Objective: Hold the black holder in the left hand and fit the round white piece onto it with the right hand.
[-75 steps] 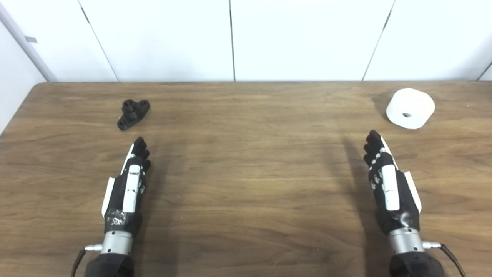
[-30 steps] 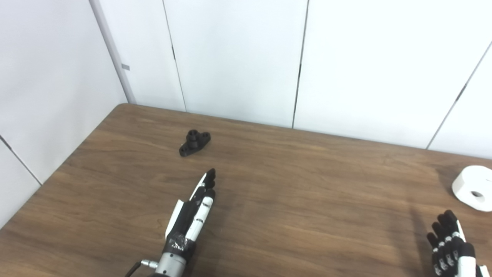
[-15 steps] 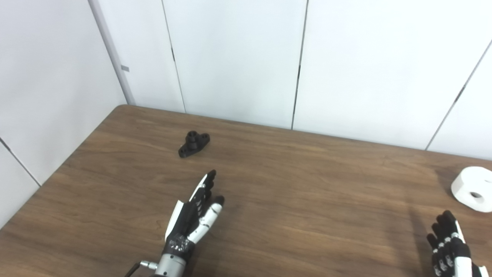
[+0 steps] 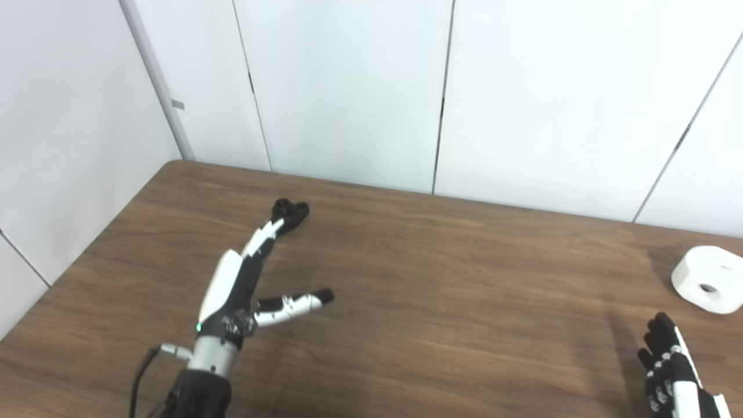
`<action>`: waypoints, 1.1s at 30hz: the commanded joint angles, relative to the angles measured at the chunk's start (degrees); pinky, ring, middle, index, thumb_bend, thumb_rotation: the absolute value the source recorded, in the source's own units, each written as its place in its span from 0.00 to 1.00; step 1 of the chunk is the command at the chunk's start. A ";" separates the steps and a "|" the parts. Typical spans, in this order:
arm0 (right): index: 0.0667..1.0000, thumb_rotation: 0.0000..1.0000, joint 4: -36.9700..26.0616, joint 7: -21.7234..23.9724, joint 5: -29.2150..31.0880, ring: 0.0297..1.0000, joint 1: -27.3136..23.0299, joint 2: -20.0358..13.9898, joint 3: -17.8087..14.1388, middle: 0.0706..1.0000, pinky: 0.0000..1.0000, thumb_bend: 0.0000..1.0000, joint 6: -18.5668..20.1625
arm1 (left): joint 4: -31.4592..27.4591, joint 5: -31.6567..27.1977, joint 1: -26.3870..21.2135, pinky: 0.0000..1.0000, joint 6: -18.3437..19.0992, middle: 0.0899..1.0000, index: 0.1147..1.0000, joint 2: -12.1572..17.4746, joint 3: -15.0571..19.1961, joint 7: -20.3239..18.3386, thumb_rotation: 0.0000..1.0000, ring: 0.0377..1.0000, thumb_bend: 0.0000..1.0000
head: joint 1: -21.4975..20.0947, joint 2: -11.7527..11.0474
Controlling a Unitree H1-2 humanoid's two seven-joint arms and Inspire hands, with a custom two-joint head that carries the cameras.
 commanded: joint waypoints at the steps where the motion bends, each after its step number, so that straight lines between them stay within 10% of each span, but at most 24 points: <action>1: 0.95 0.91 -0.02 -0.25 0.43 1.00 3.96 -0.36 0.17 0.97 1.00 0.50 -1.50 | -0.46 1.08 -1.92 1.00 0.72 0.97 0.90 1.20 0.52 -0.10 0.36 1.00 0.95 | 0.02 0.08; 33: 0.98 0.94 -1.46 -0.99 -0.34 1.00 4.25 0.04 1.11 0.99 1.00 0.41 -0.24 | 24.93 3.93 -17.43 1.00 4.65 0.96 0.84 6.50 3.06 5.52 0.33 1.00 0.90 | -0.21 0.37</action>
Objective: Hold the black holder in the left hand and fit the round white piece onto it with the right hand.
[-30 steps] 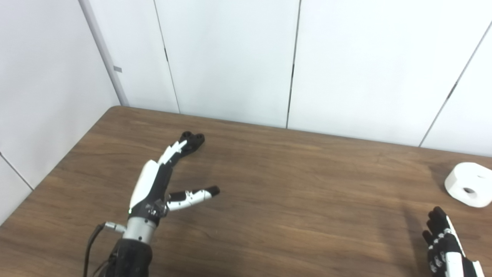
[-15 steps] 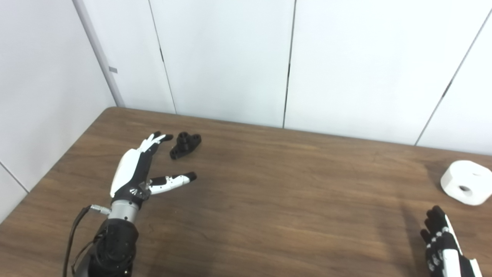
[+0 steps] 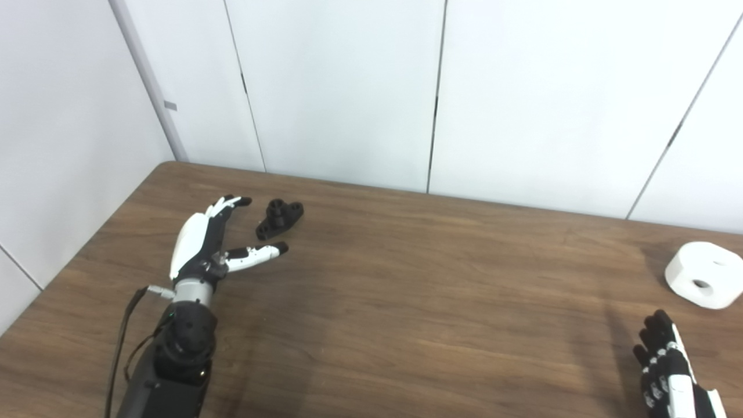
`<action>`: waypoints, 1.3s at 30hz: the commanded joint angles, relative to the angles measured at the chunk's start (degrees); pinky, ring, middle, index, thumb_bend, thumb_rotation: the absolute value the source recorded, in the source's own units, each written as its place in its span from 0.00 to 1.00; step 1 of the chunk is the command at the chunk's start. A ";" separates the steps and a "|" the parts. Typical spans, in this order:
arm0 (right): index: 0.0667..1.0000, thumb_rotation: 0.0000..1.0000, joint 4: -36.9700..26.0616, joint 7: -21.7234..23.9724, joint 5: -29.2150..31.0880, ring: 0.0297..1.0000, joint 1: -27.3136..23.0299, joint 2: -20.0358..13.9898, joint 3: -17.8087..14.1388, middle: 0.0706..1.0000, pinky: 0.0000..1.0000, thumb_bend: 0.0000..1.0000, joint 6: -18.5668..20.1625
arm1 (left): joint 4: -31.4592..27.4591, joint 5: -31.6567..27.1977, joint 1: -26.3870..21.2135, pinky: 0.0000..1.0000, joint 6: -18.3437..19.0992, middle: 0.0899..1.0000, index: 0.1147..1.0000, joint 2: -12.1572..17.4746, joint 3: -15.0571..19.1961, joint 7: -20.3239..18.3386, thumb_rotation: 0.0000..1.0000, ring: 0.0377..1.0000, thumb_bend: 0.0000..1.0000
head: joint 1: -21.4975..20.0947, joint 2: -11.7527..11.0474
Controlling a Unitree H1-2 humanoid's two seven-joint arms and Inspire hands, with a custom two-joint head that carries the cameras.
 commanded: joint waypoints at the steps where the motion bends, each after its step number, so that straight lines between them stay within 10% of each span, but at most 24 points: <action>1: 0.98 0.94 -1.32 -0.33 -0.03 1.00 4.18 0.06 0.68 0.99 1.00 0.40 -0.66 | 1.31 1.05 -3.25 1.00 -0.39 0.96 0.84 1.61 -0.40 1.81 0.34 1.00 0.90 | 0.02 0.05; 18: 0.99 0.96 -2.02 -0.47 -0.30 1.00 4.58 -0.07 1.15 1.00 1.00 0.39 -0.53 | 15.78 3.06 -12.07 1.00 1.60 0.97 0.83 3.05 -5.19 5.29 0.34 1.00 0.89 | 0.41 0.22; 39: 0.99 0.96 -2.32 -0.43 0.12 1.00 4.79 -0.21 1.14 1.00 1.00 0.38 -0.01 | 18.65 1.86 -14.55 1.00 3.19 0.97 0.82 4.20 -5.75 6.55 0.35 1.00 0.90 | 0.60 0.53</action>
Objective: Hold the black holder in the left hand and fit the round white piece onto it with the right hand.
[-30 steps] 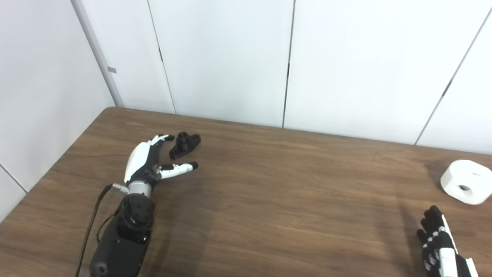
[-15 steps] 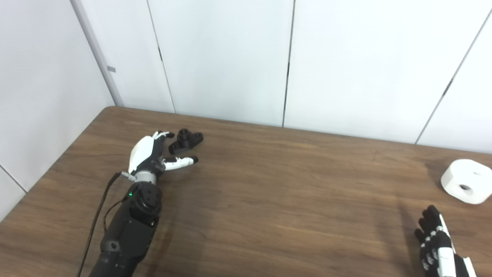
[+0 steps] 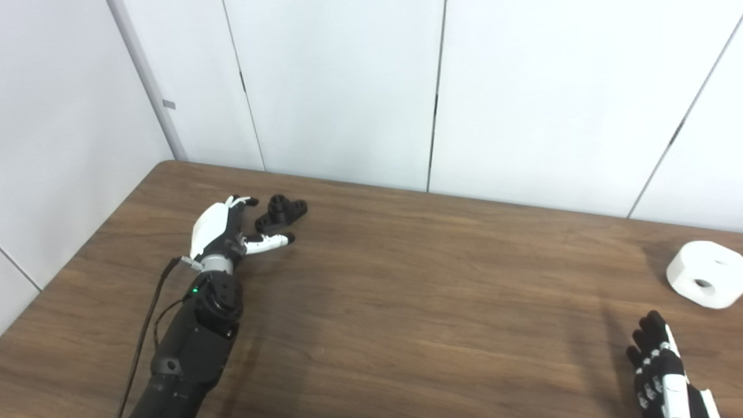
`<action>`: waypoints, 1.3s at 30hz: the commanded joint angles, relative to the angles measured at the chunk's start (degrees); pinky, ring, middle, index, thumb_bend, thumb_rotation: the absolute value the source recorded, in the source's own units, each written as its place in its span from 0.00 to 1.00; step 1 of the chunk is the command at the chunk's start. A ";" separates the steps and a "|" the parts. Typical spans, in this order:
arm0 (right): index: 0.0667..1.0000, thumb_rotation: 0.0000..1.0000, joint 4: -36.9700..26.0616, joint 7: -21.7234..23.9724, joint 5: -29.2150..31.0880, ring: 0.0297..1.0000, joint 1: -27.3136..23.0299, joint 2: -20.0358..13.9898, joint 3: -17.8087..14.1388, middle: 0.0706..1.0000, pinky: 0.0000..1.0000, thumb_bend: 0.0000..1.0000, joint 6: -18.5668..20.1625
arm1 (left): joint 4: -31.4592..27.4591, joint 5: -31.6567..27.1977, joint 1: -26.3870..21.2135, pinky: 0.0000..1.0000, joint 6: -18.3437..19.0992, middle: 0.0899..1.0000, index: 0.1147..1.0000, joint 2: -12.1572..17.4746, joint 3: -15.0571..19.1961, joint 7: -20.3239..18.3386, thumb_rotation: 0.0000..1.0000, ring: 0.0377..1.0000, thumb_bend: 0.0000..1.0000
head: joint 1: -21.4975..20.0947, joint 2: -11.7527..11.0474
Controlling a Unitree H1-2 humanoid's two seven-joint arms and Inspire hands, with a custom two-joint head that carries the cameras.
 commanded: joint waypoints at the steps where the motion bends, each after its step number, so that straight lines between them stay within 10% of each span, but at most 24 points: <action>1: 0.99 0.96 -1.58 -0.27 0.14 1.00 4.38 -0.20 0.32 1.00 1.00 0.38 -0.90 | -0.43 -0.30 -3.63 1.00 0.06 0.97 0.82 2.13 0.12 0.11 0.35 1.00 0.90 | 0.08 -0.06; 39: 0.99 0.97 -2.19 -0.24 -1.15 1.00 4.76 -0.24 0.53 1.00 1.00 0.39 -1.06 | 8.42 3.12 -10.73 1.00 1.61 0.95 0.66 7.18 -9.70 -2.96 0.28 1.00 0.89 | -0.21 0.29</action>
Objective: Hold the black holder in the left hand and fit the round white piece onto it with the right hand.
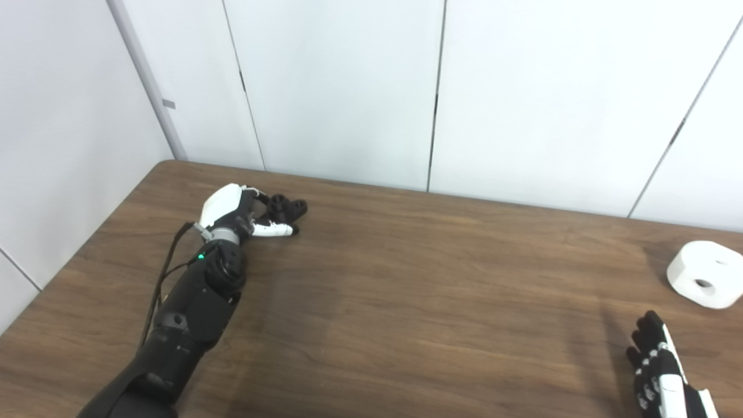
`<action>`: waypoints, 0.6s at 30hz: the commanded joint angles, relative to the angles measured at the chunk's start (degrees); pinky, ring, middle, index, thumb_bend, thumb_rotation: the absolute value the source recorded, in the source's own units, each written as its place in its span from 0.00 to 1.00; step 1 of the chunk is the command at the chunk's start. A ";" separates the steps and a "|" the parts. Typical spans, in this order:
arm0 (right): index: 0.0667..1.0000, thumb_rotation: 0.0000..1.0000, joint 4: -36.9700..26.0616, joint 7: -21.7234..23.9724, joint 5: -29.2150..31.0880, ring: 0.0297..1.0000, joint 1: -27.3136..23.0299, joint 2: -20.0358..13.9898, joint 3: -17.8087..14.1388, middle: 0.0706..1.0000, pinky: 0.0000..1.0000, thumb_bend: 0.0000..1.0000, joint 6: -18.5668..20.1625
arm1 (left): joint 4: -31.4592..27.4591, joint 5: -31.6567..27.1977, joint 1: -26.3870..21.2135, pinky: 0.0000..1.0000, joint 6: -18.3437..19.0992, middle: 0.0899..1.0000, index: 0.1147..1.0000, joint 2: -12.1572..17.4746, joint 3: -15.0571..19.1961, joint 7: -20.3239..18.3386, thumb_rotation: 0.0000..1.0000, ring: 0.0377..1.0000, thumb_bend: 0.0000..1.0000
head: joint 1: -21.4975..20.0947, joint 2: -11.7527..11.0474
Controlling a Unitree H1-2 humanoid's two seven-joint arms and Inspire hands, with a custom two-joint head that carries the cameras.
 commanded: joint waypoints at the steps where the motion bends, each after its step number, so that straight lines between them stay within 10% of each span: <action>1: 0.99 0.98 -1.84 -0.06 0.42 1.00 4.58 -0.35 0.42 1.00 1.00 0.39 -1.17 | -1.55 1.67 -2.22 1.00 -0.13 0.95 0.66 2.29 -0.37 1.19 0.28 1.00 0.89 | 0.05 0.03; 18: 0.98 0.96 -2.37 -0.11 1.54 1.00 4.86 -0.35 -0.02 1.00 1.00 0.39 -0.97 | -3.63 3.17 -1.46 1.00 2.67 0.95 0.61 3.41 -2.28 -0.42 0.28 1.00 0.89 | 0.77 0.98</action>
